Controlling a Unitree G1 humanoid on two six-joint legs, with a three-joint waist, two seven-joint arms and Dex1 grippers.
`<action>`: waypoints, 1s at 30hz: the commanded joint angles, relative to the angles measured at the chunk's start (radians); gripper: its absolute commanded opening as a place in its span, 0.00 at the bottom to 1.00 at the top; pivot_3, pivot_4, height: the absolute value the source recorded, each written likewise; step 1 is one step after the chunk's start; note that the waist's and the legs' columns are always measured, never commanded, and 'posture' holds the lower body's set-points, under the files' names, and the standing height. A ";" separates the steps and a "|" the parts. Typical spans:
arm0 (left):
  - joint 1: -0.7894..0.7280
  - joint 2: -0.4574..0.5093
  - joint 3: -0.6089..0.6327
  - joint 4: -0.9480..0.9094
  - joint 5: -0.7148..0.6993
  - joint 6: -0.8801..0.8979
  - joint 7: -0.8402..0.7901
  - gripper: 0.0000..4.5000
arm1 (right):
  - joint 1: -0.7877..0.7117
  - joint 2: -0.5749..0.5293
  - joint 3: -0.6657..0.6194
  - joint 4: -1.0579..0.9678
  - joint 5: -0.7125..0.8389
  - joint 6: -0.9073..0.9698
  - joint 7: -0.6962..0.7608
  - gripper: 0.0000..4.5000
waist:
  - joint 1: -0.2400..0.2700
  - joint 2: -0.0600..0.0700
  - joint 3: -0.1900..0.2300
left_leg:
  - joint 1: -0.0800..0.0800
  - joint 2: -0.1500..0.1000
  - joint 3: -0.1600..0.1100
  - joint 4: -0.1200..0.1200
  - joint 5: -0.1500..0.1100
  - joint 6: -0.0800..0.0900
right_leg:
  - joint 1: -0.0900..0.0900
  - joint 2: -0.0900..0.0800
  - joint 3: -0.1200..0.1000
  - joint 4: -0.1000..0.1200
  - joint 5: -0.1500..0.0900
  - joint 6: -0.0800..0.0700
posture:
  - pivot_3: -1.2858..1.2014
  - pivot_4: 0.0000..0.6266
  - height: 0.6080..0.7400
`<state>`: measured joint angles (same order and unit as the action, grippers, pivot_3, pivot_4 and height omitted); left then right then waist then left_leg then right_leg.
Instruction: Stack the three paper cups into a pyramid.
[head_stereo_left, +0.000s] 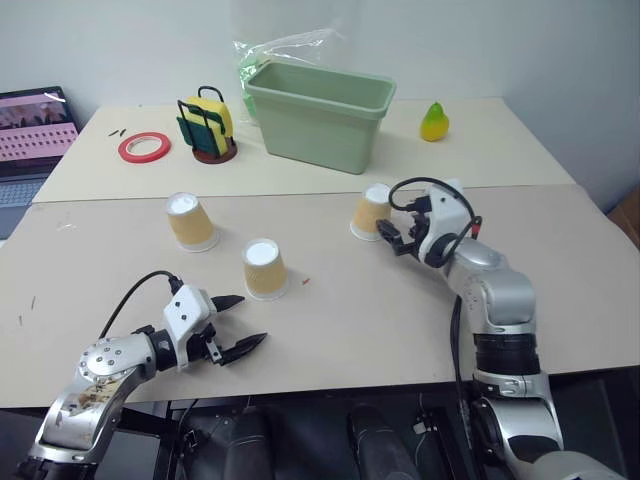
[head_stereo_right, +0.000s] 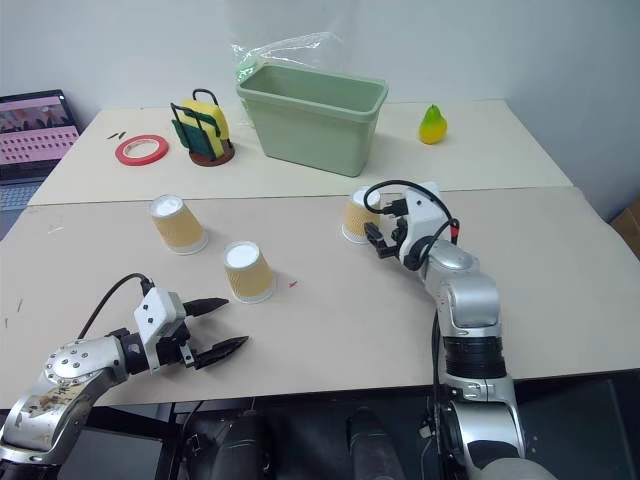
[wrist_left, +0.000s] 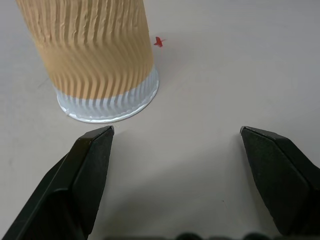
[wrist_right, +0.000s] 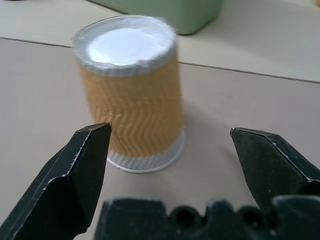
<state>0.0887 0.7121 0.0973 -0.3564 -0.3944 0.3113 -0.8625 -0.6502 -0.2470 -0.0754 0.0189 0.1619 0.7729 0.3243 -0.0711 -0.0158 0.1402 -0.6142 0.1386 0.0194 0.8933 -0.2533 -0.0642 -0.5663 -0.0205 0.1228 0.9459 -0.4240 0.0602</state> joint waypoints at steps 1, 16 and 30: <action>0.004 0.005 0.015 -0.023 -0.002 0.003 0.004 0.96 | -0.062 0.004 0.018 0.036 0.001 -0.068 0.009 0.99 | 0.000 0.000 0.000 | 0.000 0.000 0.000 0.000 0.000 0.000 | 0.000 0.000 0.000 0.000 0.000 0.000 | 0.52 0.24 0.28; 0.036 0.008 0.037 -0.057 -0.008 0.018 0.025 0.96 | -0.220 0.019 0.066 0.360 -0.044 -0.296 0.019 0.99 | 0.000 0.000 0.000 | -0.001 0.000 0.000 -0.001 0.000 0.000 | -0.001 0.000 0.000 0.000 0.002 -0.003 | 0.52 0.24 0.28; 0.042 0.004 0.033 -0.055 -0.006 0.017 0.027 0.96 | -0.207 0.003 0.038 0.297 -0.009 -0.278 0.040 0.76 | 0.000 0.001 0.000 | -0.001 0.000 0.000 -0.001 0.000 0.000 | -0.001 0.000 0.000 0.001 0.003 -0.006 | 0.52 0.24 0.28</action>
<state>0.1312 0.7120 0.1142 -0.3805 -0.3952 0.3327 -0.8357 -0.8475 -0.2292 -0.0170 0.3786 0.1408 0.4997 0.3576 -0.0713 -0.0153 0.1405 -0.6147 0.1386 0.0194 0.8923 -0.2534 -0.0641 -0.5672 -0.0205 0.1225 0.9465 -0.4210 0.0545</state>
